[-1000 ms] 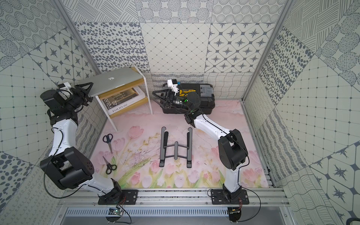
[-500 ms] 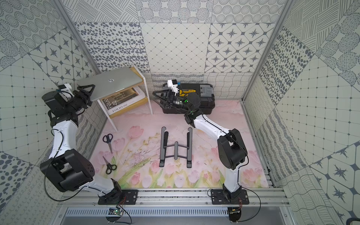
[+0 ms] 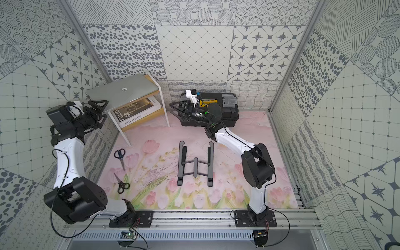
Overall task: Close the laptop lid and set it aside
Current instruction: Place the laptop on the shelf, then reset both arms
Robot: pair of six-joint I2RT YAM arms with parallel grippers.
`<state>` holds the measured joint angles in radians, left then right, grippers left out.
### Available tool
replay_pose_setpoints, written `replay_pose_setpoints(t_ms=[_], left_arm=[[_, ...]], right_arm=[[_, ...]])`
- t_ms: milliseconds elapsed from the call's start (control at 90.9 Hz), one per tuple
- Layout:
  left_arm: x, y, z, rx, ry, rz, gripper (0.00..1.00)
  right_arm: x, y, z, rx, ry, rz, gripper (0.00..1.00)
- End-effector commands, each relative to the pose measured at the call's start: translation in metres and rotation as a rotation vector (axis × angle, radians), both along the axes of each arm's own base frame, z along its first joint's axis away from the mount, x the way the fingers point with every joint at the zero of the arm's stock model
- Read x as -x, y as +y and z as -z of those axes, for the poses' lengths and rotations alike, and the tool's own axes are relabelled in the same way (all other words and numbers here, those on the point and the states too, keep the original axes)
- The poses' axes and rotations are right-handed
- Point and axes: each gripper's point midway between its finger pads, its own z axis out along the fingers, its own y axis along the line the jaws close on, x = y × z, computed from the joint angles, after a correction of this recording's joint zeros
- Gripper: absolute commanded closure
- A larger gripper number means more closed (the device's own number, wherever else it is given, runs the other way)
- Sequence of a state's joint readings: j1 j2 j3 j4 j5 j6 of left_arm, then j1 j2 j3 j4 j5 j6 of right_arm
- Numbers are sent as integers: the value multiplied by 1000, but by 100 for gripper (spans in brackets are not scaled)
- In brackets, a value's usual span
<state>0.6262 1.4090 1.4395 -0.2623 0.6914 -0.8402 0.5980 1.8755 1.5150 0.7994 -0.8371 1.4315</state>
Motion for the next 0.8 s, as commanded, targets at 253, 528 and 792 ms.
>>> replay_pose_setpoints(t_ms=[253,528,792], left_arm=[[93,-33,-104,-349,-179,-148,1],[133,-123,-136,-467,-441,158,1],[135,-164,-88,-480,-493,316,1]], right_arm=[[15,-16,-3,155,-111,85,3],[23,-61,9,469,-271,327,3],[12,-155,38,829,-378,718,3]])
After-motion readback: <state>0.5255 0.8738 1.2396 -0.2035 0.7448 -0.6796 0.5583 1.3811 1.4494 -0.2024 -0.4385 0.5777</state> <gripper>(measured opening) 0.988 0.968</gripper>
